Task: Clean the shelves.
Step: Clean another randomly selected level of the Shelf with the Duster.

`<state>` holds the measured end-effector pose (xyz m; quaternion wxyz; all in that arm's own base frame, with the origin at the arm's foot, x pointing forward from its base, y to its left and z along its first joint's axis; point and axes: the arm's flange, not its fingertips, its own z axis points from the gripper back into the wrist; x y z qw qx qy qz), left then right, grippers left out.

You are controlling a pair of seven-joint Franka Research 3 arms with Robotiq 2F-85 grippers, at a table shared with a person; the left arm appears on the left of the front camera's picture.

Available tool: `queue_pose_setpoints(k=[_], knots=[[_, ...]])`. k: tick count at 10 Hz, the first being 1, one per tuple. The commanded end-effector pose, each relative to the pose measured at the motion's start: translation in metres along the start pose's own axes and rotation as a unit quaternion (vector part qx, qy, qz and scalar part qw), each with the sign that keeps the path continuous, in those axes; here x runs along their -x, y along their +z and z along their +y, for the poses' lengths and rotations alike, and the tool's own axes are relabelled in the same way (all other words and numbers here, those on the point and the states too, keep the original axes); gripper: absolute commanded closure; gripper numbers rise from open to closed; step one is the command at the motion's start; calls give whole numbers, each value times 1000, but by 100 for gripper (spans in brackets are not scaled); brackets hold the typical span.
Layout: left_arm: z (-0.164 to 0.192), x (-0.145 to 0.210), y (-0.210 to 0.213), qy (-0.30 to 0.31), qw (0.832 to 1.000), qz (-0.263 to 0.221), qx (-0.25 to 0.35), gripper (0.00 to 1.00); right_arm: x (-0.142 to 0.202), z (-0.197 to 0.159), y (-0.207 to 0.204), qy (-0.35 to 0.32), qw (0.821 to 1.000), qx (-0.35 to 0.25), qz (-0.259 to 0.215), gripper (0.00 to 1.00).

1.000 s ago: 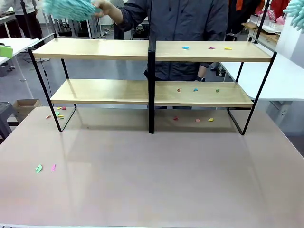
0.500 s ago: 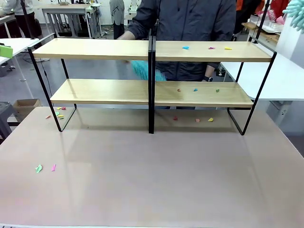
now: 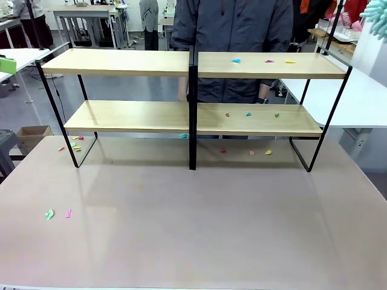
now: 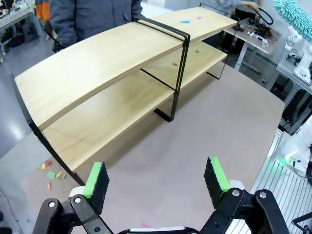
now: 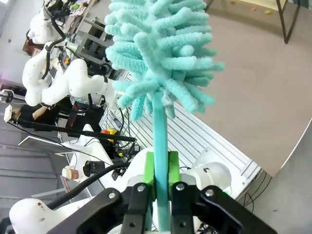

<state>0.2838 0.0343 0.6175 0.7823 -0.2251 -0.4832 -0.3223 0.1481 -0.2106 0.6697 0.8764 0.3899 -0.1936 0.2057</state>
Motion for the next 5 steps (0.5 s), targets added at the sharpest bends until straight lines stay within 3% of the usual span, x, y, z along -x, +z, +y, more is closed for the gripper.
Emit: queue_pose_setpoints(k=[1, 2, 3, 5], knots=[[1, 0, -2, 1, 1000, -1, 4, 0, 0, 0, 0, 0, 1000, 0, 0, 88], [1, 0, -2, 1, 1000, -1, 4, 0, -2, 8, -6, 2, 998, 50, 43, 88], [1, 0, -2, 1, 1000, -1, 4, 0, -20, 27, -50, 54, 990, 74, 106, 88], [1, 0, -2, 1, 1000, -1, 4, 0, -30, 33, -142, 101, 963, 36, 245, 88]])
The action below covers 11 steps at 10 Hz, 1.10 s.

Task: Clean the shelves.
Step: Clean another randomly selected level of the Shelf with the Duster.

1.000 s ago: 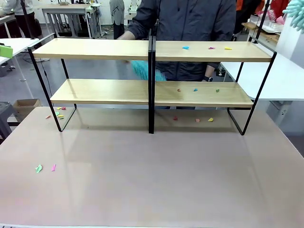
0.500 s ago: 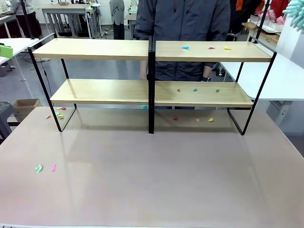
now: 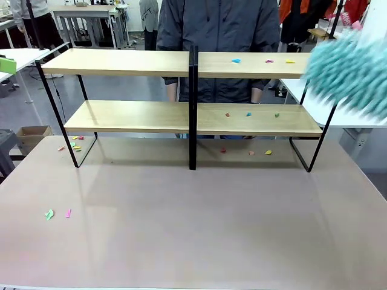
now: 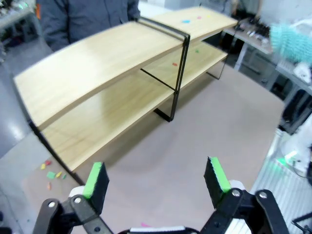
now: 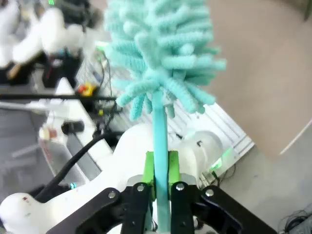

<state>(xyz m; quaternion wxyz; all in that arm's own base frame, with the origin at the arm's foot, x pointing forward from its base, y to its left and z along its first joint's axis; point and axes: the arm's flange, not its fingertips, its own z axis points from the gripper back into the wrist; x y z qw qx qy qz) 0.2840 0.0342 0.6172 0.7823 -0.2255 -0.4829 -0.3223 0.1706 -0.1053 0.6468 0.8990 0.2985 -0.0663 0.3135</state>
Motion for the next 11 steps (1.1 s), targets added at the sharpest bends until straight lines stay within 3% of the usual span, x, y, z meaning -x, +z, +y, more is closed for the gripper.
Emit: queue_pose_setpoints(k=[1, 2, 3, 4, 5, 7, 9, 11], knots=[[0, 0, -1, 1, 1000, -1, 4, 0, -24, -2, -80, 38, 990, -2, 133, 88], [0, 0, -1, 1, 1000, -1, 4, 0, -14, 5, -75, 13, 995, 40, 91, 88], [0, 0, -1, 1, 1000, -1, 4, 0, -20, 7, -50, 20, 997, -9, 72, 88], [0, 0, -1, 1, 1000, -1, 4, 0, -29, 8, -82, 25, 994, 0, 109, 88], [0, 0, -1, 1, 1000, -1, 4, 0, -44, 11, -89, -8, 990, 43, 133, 88], [0, 0, -1, 1, 1000, -1, 4, 0, -89, -14, -106, 3, 990, 58, 128, 88], [0, 0, -1, 1, 1000, -1, 4, 0, -137, -33, -116, -76, 989, 90, 94, 88], [0, 0, -1, 1, 1000, -1, 4, 0, -189, -38, -141, -113, 986, 92, 78, 88]])
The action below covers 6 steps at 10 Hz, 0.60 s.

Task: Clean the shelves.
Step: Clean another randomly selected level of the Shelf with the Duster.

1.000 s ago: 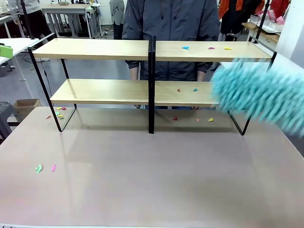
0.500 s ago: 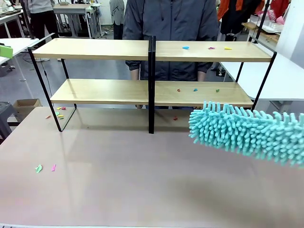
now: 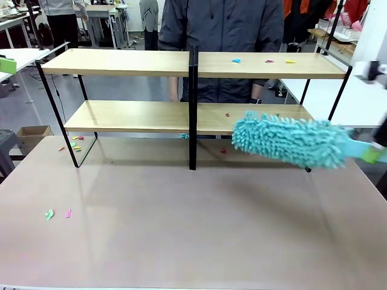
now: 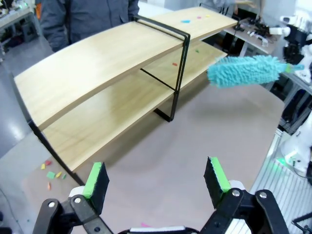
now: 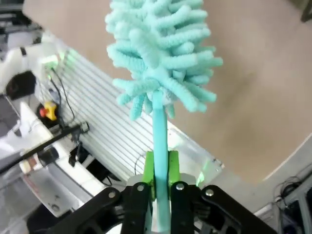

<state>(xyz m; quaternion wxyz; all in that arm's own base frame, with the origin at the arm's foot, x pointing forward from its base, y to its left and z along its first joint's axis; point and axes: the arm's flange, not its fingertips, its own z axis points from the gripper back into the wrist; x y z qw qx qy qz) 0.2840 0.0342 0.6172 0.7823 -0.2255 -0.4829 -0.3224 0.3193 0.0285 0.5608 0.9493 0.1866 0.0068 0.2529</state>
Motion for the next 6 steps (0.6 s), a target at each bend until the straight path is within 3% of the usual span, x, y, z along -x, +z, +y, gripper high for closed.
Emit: queue_pose_setpoints(k=[1, 2, 3, 4, 6], knots=[[1, 0, -1, 1, 1000, -1, 4, 0, -43, 24, -1, -41, 999, 2, -25, 88], [1, 0, -1, 1, 1000, -1, 4, 0, -49, 32, 1, -16, 999, -15, -43, 88], [1, 0, -1, 1, 1000, -1, 4, 0, -31, 32, 14, 22, 998, -58, 13, 88], [1, 0, -1, 1, 1000, -1, 4, 0, -45, 18, -8, -24, 1000, -6, -20, 88], [1, 0, -1, 1, 1000, -1, 4, 0, -46, 32, -2, -9, 1000, -23, -11, 88]])
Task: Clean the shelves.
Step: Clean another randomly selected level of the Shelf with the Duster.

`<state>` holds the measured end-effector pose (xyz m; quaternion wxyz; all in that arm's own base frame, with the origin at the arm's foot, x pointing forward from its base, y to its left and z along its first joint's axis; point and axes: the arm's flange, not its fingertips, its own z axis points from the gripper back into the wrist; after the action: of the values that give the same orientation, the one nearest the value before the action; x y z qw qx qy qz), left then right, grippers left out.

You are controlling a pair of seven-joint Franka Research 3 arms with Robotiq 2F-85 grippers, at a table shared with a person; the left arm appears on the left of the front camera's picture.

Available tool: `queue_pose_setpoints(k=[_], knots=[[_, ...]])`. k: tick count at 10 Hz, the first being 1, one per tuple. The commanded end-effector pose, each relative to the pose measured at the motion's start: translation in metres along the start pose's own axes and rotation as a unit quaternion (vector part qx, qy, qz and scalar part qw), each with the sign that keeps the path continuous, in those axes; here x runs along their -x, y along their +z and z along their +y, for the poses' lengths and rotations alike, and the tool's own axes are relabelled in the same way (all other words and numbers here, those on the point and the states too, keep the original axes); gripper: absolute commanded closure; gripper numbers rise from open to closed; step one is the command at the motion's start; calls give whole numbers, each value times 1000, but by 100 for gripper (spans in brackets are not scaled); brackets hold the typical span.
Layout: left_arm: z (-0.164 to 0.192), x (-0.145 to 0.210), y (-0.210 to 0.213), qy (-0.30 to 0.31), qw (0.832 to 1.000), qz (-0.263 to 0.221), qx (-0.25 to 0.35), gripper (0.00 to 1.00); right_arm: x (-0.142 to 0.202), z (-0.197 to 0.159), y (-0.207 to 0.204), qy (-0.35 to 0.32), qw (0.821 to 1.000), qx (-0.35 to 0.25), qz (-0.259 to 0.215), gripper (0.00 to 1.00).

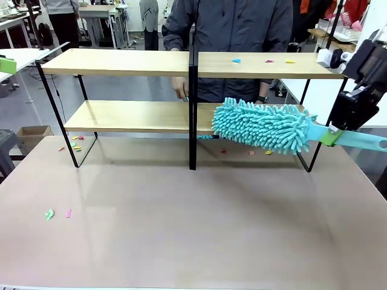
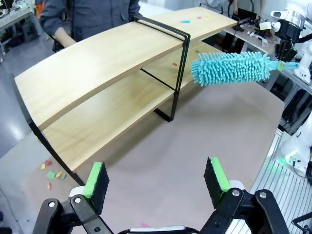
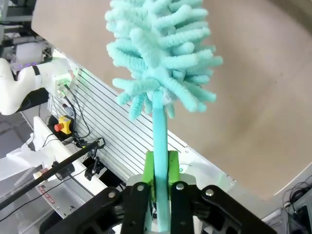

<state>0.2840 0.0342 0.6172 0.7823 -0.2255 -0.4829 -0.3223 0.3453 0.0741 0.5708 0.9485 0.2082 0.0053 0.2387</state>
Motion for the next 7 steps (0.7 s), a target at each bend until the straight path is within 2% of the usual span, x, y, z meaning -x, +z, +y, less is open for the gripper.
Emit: queue_pose_setpoints(k=[1, 3, 5, 7], knots=[[0, 0, -1, 1, 1000, -1, 4, 0, -12, 11, -9, 7, 1000, 2, -18, 88], [0, 0, -1, 1, 1000, -1, 4, 0, -30, 16, -18, -7, 999, 10, -51, 88], [0, 0, -1, 1, 1000, -1, 4, 0, -49, 18, -25, -59, 994, 13, -93, 88], [0, 0, -1, 1, 1000, -1, 4, 0, -62, 16, -35, -77, 993, 19, -85, 88]])
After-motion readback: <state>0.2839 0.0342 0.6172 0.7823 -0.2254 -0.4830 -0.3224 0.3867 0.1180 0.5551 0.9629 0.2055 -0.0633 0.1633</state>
